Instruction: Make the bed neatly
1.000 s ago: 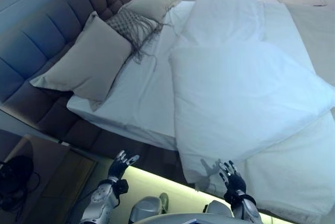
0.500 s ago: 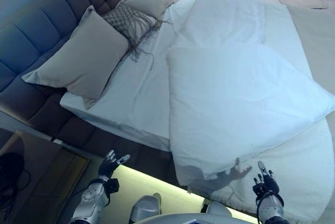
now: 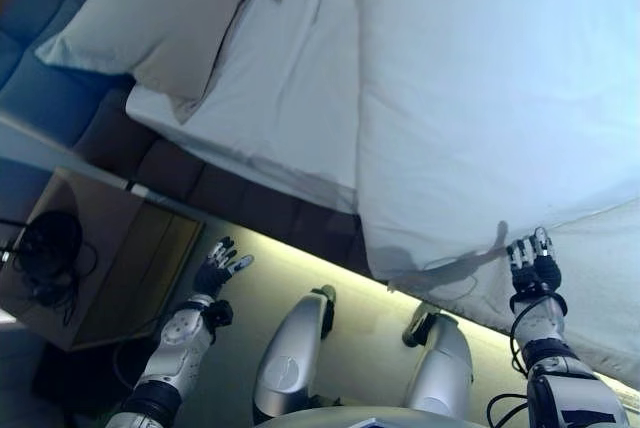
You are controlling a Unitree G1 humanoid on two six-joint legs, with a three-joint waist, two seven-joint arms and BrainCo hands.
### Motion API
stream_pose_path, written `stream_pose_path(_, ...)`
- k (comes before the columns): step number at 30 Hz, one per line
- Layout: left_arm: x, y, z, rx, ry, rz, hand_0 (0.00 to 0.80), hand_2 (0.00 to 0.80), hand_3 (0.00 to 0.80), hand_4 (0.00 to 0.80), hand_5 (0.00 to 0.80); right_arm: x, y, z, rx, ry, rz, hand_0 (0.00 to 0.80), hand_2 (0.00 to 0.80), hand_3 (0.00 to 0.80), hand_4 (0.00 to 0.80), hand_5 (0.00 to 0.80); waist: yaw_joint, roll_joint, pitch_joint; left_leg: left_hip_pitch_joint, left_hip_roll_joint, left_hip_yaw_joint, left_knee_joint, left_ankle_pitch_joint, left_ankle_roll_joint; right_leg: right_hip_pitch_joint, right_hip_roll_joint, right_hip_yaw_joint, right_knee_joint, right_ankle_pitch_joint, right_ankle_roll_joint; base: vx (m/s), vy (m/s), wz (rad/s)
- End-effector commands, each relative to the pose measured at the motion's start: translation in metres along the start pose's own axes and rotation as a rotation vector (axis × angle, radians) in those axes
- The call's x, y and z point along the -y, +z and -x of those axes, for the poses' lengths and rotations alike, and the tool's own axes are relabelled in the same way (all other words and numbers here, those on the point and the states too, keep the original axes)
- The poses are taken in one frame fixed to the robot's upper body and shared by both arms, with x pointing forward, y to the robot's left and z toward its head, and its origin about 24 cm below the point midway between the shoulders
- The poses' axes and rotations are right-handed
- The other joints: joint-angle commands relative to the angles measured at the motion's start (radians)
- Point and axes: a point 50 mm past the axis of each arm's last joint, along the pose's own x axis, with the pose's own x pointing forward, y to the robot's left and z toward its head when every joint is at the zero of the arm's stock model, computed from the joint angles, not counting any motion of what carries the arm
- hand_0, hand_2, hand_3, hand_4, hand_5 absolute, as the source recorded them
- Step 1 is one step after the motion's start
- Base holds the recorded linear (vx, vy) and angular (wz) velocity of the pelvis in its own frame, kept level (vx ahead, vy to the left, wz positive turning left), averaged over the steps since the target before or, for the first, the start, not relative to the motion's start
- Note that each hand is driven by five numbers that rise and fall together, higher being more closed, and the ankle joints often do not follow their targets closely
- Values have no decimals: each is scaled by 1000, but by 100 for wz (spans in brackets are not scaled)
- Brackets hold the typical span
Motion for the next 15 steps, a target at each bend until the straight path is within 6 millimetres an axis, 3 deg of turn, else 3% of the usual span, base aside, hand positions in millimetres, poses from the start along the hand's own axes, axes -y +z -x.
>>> stream_pose_path(1,4,16,1,125,-8,45,0,0,0,0,0,6,34,-5,45,-2,-38,0,0,0,0,0,32,27,-5,-17,-25,-12,-74,77,23,-29,-20,44,14,116,70,-14,67,1)
stream_pose_path(5,9,16,4,146,-25,62,0,0,0,0,0,8,52,-9,93,-28,-85,0,0,0,0,0,40,44,15,-48,-23,-6,-77,91,17,-63,-19,47,29,107,69,-26,44,-4)
stream_pose_path(6,8,16,5,150,-25,68,0,0,0,0,0,11,52,-8,91,-31,-85,0,0,0,0,0,42,46,16,-45,-22,-11,-70,64,13,-62,-13,57,44,79,83,66,18,-2)
stream_pose_path(12,11,14,7,147,-30,84,0,0,0,0,0,28,50,-1,69,-92,-110,0,0,0,0,0,40,57,32,-53,-22,-5,-61,63,9,-72,-19,57,62,70,84,44,30,-2)
stream_pose_path(15,12,12,8,143,-27,92,0,0,0,0,0,31,42,2,41,-55,-129,0,0,0,0,0,34,60,40,-60,-19,4,-80,97,11,-76,-16,50,44,93,70,-42,34,-3)
